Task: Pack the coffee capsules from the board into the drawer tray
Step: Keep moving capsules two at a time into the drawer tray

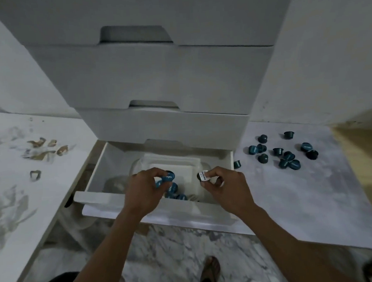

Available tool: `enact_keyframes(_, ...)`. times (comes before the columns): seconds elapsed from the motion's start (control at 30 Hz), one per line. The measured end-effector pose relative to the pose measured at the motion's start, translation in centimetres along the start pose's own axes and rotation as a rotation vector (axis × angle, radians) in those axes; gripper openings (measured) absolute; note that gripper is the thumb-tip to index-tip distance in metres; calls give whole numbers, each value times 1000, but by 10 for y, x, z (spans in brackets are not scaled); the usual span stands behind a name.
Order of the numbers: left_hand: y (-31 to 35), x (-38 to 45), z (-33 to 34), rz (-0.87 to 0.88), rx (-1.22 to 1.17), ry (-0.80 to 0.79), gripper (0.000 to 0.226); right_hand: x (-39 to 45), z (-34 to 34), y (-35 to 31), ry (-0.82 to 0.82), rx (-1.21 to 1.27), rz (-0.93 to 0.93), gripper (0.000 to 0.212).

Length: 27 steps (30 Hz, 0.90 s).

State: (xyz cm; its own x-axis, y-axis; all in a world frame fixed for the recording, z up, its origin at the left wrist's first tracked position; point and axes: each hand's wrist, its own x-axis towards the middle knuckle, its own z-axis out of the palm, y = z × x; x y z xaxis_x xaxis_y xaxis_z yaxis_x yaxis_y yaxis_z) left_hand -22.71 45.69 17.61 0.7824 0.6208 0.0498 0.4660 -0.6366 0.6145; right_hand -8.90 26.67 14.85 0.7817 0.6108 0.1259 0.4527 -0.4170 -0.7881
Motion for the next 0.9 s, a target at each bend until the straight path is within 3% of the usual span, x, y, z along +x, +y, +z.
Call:
enact_keyframes(0.5,-49,100,73,-56,89,-419,15,68,67,39,-416,-399,28,15)
enact_keyframes(0.9,-66,109,94,-88,-8,-536,28,74,79,44,-505,-473,9,10)
